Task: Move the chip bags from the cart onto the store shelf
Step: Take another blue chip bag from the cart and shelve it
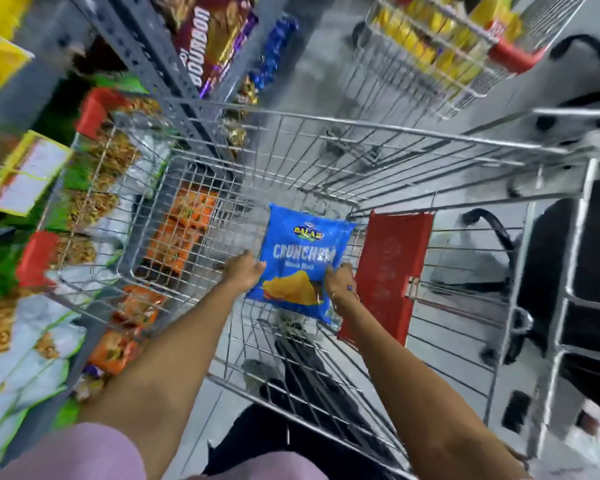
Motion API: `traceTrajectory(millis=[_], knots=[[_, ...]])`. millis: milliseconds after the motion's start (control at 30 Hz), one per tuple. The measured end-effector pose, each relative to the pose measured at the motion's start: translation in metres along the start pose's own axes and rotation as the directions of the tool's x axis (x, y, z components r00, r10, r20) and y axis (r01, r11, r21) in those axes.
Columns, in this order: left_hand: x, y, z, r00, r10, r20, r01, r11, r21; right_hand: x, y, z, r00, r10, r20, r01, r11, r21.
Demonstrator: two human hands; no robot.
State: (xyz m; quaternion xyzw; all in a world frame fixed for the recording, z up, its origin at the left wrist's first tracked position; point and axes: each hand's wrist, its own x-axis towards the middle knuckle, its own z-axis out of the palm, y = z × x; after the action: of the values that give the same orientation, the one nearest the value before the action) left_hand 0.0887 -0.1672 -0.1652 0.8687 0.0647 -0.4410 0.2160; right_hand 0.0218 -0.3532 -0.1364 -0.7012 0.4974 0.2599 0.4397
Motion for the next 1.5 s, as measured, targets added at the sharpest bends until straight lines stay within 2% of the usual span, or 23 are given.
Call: traceTrajectory(millis=[167, 300, 400, 500, 600, 700, 833, 967, 1067, 1133, 1233, 1333, 1400, 1500], knots=[[0.035, 0.002, 0.034, 0.995, -0.039, 0.092, 0.049, 0.993, -0.107, 0.024, 0.003, 0.034, 0.998, 0.049, -0.024, -0.049, 0.999, 0.01], [0.07, -0.022, 0.064, 0.997, -0.066, -0.041, 0.052, 0.963, -0.266, 0.043, 0.017, 0.042, 0.995, 0.095, -0.002, -0.095, 0.995, 0.012], [0.053, -0.005, 0.047, 0.993, -0.103, -0.057, 0.075, 0.925, -0.372, 0.047, 0.025, 0.038, 0.996, 0.077, 0.042, -0.08, 0.995, 0.061], [0.055, -0.017, 0.045, 0.994, -0.11, 0.017, 0.104, 0.867, -0.487, 0.047, 0.029, 0.034, 0.995, 0.064, 0.07, -0.077, 0.975, 0.209], [0.058, -0.033, 0.044, 0.993, -0.098, 0.065, 0.117, 0.808, -0.577, 0.045, 0.031, 0.032, 0.99, 0.016, 0.137, -0.047, 0.974, 0.222], [0.034, -0.015, 0.026, 0.996, -0.071, 0.048, 0.085, 0.8, -0.594, 0.045, 0.033, 0.03, 0.988, -0.012, 0.156, -0.016, 0.984, 0.178], [0.041, -0.035, 0.024, 0.996, -0.079, -0.045, 0.042, 0.836, -0.546, 0.045, 0.032, 0.032, 0.966, -0.025, 0.258, -0.051, 0.957, 0.286], [0.026, -0.032, 0.009, 0.994, -0.081, -0.069, 0.034, 0.856, -0.516, 0.046, 0.038, 0.036, 0.933, -0.013, 0.359, -0.119, 0.932, 0.343], [0.016, -0.026, -0.009, 0.994, -0.047, -0.104, -0.01, 0.872, -0.49, 0.042, 0.033, 0.031, 0.882, -0.009, 0.471, -0.18, 0.918, 0.355], [0.008, -0.025, -0.021, 0.993, -0.022, -0.118, -0.039, 0.873, -0.486, 0.031, 0.024, 0.025, 0.859, -0.079, 0.506, -0.139, 0.915, 0.378], [-0.004, -0.028, -0.038, 0.977, 0.013, -0.211, -0.132, 0.816, -0.562, 0.013, 0.003, 0.011, 0.863, -0.187, 0.47, -0.044, 0.898, 0.438], [-0.027, -0.028, -0.061, 0.94, 0.074, -0.333, -0.276, 0.739, -0.614, -0.019, -0.033, -0.009, 0.84, -0.329, 0.431, 0.134, 0.896, 0.423], [-0.067, -0.015, -0.089, 0.879, 0.123, -0.46, -0.395, 0.727, -0.561, -0.048, -0.063, -0.026, 0.789, -0.455, 0.413, 0.269, 0.86, 0.435], [-0.135, -0.007, -0.134, 0.789, 0.116, -0.604, -0.494, 0.704, -0.511, -0.105, -0.107, -0.049, 0.651, -0.656, 0.381, 0.484, 0.746, 0.458]])
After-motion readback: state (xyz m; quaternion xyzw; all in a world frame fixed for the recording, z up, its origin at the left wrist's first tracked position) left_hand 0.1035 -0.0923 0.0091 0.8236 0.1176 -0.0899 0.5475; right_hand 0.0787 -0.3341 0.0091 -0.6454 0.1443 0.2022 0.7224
